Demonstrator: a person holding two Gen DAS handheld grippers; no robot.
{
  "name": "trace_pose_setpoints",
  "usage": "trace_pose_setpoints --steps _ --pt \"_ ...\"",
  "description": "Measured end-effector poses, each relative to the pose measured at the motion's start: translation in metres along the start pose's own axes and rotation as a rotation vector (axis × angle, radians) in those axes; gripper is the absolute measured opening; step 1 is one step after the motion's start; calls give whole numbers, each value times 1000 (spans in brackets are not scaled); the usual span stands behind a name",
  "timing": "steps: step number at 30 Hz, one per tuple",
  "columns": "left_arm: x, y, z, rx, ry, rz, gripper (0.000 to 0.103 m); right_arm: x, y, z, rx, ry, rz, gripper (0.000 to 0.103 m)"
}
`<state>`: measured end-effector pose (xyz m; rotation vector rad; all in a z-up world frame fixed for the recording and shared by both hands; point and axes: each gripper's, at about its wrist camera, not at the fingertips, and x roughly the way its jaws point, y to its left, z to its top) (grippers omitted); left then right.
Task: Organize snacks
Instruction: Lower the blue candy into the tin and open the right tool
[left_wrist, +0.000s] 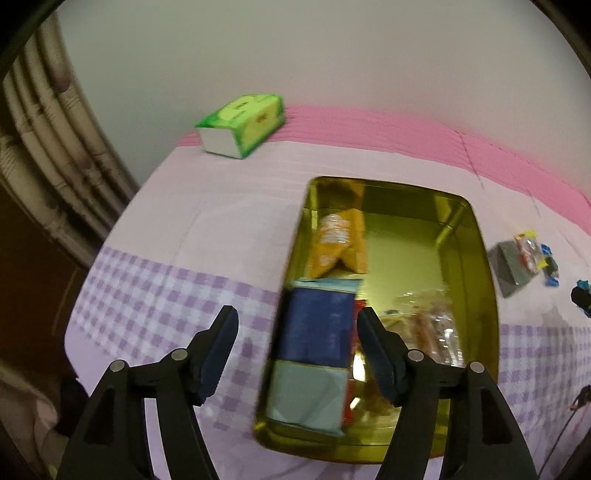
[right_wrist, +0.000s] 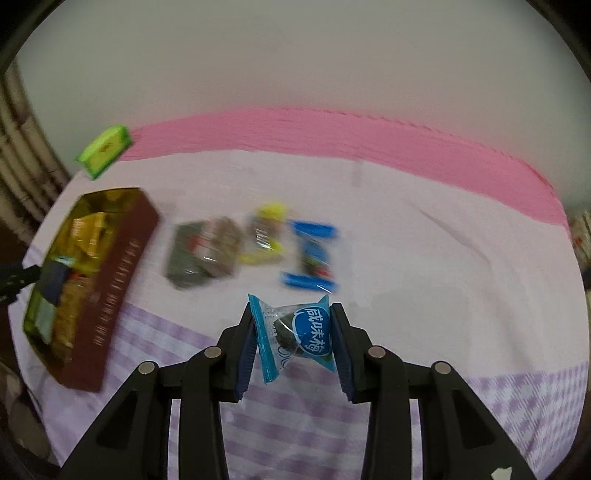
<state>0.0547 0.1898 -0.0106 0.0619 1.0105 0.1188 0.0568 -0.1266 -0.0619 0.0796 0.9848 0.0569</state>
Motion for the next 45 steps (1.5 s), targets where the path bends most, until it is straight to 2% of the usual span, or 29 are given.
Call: trace_pose_setpoints --steps 5,10,16,20,25,33,45 --pt "1 26 -5 -59 -4 56 68 3 56 23 -96 -22 80 35" --pt "4 50 -10 -130 2 79 68 12 109 43 -198 -43 128 35" --pt "9 64 -10 -172 6 111 68 30 158 60 -295 -48 146 35" --pt "12 70 -9 -197 16 103 70 51 182 69 -345 -23 147 35" --pt "15 73 -8 -200 19 123 71 69 199 72 -392 4 131 35" --pt "18 71 -9 -198 33 110 71 89 208 70 -406 43 112 36" --pt "22 69 -10 -190 42 99 71 89 204 70 -373 37 123 39"
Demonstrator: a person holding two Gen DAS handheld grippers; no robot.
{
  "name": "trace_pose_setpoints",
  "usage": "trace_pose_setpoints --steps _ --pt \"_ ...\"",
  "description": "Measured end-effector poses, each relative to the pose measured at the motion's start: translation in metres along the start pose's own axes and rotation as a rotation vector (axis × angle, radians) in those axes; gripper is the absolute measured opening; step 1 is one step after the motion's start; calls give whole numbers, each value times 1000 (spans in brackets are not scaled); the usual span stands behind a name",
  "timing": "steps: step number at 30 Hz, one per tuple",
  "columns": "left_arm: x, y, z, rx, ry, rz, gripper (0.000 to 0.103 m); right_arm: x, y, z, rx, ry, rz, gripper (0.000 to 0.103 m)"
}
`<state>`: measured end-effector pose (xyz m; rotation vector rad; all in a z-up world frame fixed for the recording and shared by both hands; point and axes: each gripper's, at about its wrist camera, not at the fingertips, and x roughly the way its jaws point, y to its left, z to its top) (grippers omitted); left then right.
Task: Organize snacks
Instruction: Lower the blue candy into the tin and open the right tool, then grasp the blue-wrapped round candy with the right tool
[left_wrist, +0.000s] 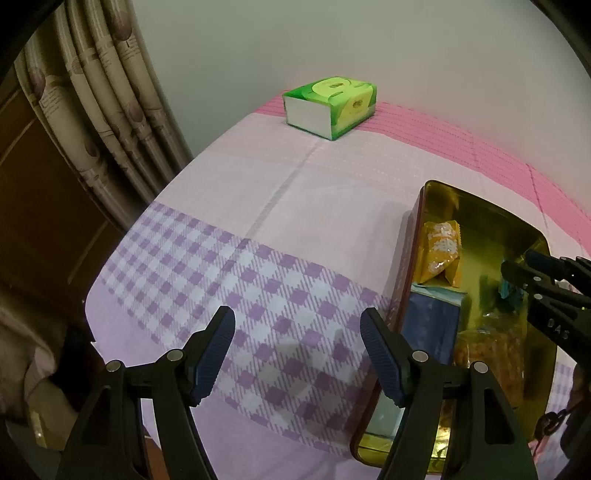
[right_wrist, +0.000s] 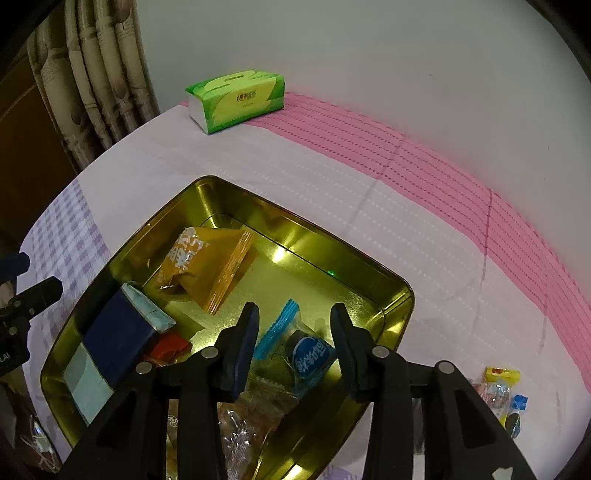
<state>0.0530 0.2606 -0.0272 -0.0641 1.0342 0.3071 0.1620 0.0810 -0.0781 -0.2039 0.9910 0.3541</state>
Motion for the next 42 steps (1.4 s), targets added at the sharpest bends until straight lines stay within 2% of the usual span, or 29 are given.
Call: trace_pose_setpoints --steps 12,22,31,36,42 --pt "-1 -2 0 9 -1 2 71 -51 -28 -24 84 -69 19 43" --pt "-3 -6 0 43 -11 15 71 -82 -108 -72 229 -68 -90 45" --pt "-3 -9 -1 48 -31 32 71 -77 -174 -119 347 -10 -179 45" --pt "-10 -17 -2 67 -63 27 71 -66 -191 -133 391 3 -174 45" --pt "-20 -38 1 113 -70 18 71 -53 -207 -133 417 -2 -157 45"
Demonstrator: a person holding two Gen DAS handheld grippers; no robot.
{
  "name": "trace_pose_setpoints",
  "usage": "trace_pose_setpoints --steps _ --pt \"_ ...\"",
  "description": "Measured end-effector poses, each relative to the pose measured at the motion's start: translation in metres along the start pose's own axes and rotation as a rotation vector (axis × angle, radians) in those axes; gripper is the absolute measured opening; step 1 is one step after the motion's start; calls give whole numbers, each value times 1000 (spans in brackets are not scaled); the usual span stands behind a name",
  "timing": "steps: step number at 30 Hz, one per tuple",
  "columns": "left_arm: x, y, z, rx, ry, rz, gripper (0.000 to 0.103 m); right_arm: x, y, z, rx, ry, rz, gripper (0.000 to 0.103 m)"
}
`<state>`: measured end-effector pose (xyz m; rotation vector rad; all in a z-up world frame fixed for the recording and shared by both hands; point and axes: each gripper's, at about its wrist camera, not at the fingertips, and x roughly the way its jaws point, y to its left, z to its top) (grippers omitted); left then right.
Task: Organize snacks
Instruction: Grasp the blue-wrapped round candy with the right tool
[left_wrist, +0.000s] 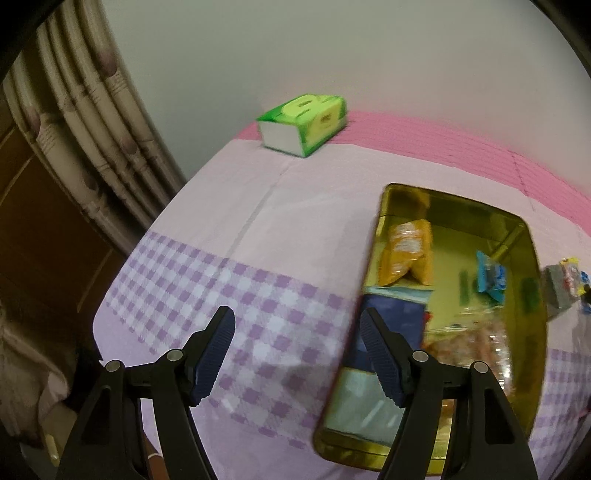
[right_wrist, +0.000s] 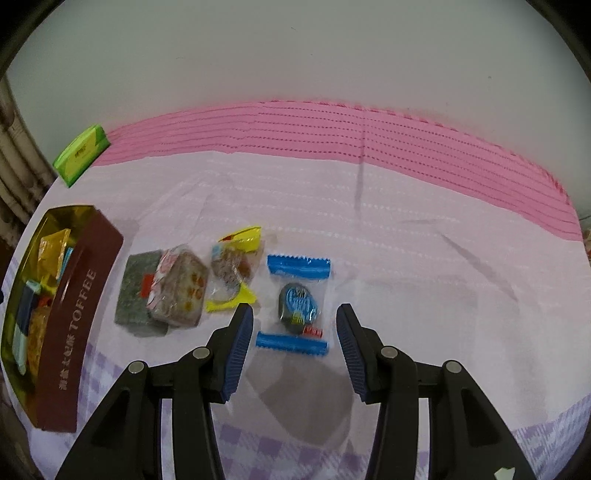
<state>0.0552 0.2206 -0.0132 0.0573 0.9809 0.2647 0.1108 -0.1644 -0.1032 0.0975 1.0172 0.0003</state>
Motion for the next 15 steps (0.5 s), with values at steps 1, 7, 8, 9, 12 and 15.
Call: trace_pose_setpoints --steps 1,7,8,9,12,15 --pt "-2 -4 1 7 -2 -6 71 3 -1 2 4 1 2 45" --pt "-13 -43 14 68 -6 -77 71 15 -7 4 8 9 16 38" --pt "-15 -54 17 85 -5 -94 71 16 -7 4 7 7 19 37" --pt "-16 -62 18 94 -4 -109 71 17 -7 4 2 -2 15 35" --pt "-20 -90 22 132 -7 -154 71 17 -5 4 -14 -13 13 30" --pt "-25 -119 23 178 -8 -194 71 17 -6 1 -28 -27 7 26"
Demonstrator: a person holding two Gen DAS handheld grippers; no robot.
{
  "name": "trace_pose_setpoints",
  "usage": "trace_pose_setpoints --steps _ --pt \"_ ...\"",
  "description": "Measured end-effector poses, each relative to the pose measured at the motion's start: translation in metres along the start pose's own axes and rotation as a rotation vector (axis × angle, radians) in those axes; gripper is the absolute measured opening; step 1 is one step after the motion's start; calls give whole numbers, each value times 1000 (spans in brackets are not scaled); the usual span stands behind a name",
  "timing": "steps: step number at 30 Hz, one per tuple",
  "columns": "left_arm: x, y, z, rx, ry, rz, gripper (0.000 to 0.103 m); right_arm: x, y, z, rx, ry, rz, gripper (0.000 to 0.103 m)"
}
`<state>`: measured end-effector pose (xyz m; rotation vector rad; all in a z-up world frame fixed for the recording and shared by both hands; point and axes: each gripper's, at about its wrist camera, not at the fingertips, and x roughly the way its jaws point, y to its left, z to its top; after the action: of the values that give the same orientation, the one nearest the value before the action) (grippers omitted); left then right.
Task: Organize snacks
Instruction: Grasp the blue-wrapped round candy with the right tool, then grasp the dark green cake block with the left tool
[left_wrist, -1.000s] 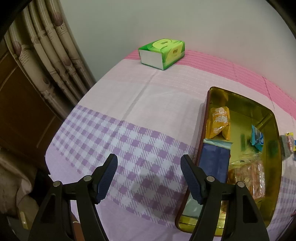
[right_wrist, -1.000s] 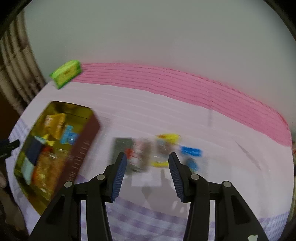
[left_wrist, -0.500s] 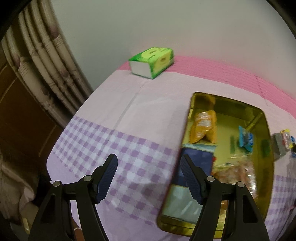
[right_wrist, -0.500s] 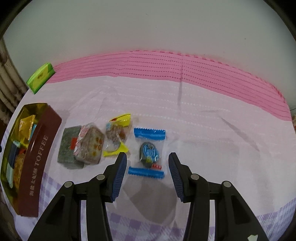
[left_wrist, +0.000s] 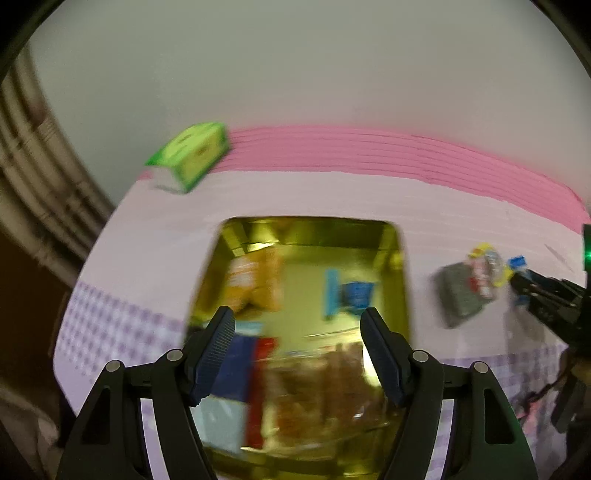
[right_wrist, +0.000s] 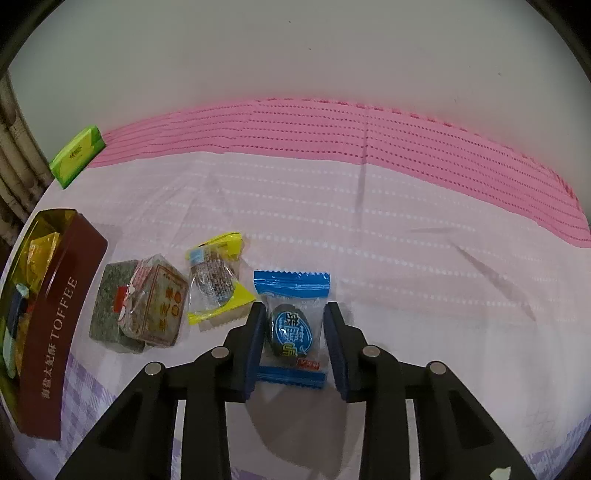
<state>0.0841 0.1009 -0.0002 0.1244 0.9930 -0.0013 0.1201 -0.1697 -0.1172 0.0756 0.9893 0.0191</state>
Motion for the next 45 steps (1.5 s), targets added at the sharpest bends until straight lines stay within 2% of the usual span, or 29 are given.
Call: trace_pose_setpoints --steps 5,9,15,29,32,39,45 --pt "7 -42 2 51 34 -92 71 -7 -11 -10 17 -20 1 26" --pt "13 -68 -1 91 36 -107 71 -13 -23 -18 46 -28 -9 26" --pt "18 -92 -5 93 43 -142 71 -19 -42 -27 80 -45 -49 26" --pt "37 -117 -14 77 82 -144 71 -27 -71 -45 103 -90 -127 26" --pt "44 -120 -14 77 92 -117 71 -28 -74 -48 115 -110 -120 26" --pt "50 -127 -10 58 108 -140 70 -30 -75 -51 122 -122 -114 26" --pt "62 -134 -2 55 132 -128 69 -31 -79 -51 133 -125 -100 26"
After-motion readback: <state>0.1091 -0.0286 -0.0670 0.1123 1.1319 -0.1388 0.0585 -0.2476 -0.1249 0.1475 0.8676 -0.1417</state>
